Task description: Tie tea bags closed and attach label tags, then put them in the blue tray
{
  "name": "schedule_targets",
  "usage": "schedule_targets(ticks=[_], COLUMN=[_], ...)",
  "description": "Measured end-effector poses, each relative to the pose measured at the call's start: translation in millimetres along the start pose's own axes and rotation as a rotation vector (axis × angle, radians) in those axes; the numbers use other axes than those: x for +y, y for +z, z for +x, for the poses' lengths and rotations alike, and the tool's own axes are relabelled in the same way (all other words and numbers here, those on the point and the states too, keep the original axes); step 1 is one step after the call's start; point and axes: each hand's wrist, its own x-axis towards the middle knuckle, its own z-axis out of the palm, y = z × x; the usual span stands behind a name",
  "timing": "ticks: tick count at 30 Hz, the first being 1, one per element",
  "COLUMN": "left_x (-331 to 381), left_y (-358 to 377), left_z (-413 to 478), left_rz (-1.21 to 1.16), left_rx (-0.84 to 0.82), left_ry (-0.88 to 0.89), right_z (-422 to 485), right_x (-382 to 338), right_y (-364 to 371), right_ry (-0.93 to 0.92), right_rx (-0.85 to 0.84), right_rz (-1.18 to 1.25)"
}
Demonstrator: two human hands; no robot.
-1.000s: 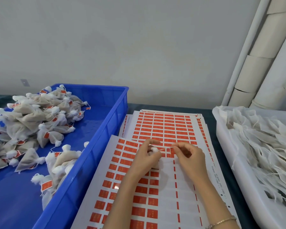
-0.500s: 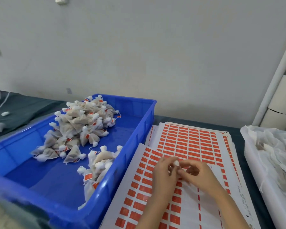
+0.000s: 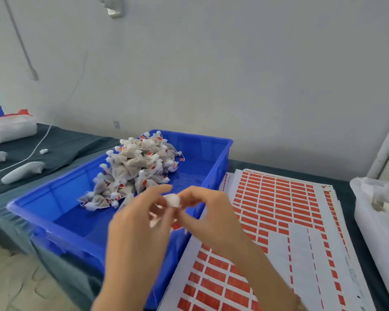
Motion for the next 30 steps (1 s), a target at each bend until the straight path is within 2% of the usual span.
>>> schedule_targets(ticks=[3, 6, 8, 10, 13, 15, 18, 21, 24, 28, 30], left_x=[-25, -38, -37, -26, 4, 28, 64, 100, 131, 163, 174], left_y=[-18, -21, -17, -8, 17, 41, 83, 122, 156, 195, 210], left_z=[12, 16, 12, 5, -12, -26, -50, -74, -90, -100, -98], left_rz=[0.115, 0.213, 0.261, 0.210, -0.047, -0.185, -0.324, -0.406, -0.518, -0.486, -0.401], left_rx=[-0.140, -0.328, -0.358, -0.306, -0.308, -0.399, -0.574, -0.760, -0.837, -0.944, -0.992], left_ry=[-0.194, -0.269, -0.271, -0.198, -0.070, 0.011, 0.121, 0.231, 0.281, 0.399, 0.509], right_z=[9, 4, -7, -25, -61, -89, -133, -175, -208, -239, -247], right_x=[1, 6, 7, 7, 10, 13, 12, 0, -10, -11, -9], right_y=[27, 39, 38, 31, 7, -18, -68, -120, -159, -201, -218], right_ry=[0.091, 0.145, 0.121, 0.091, 0.140, 0.257, 0.438, 0.488, 0.562, 0.658, 0.777], right_rx=[-0.101, -0.140, -0.100, -0.010, 0.159, 0.258, 0.305, 0.354, 0.446, 0.593, 0.562], right_rz=[-0.027, -0.042, -0.052, -0.074, -0.152, -0.197, -0.261, -0.359, -0.477, -0.755, -0.860])
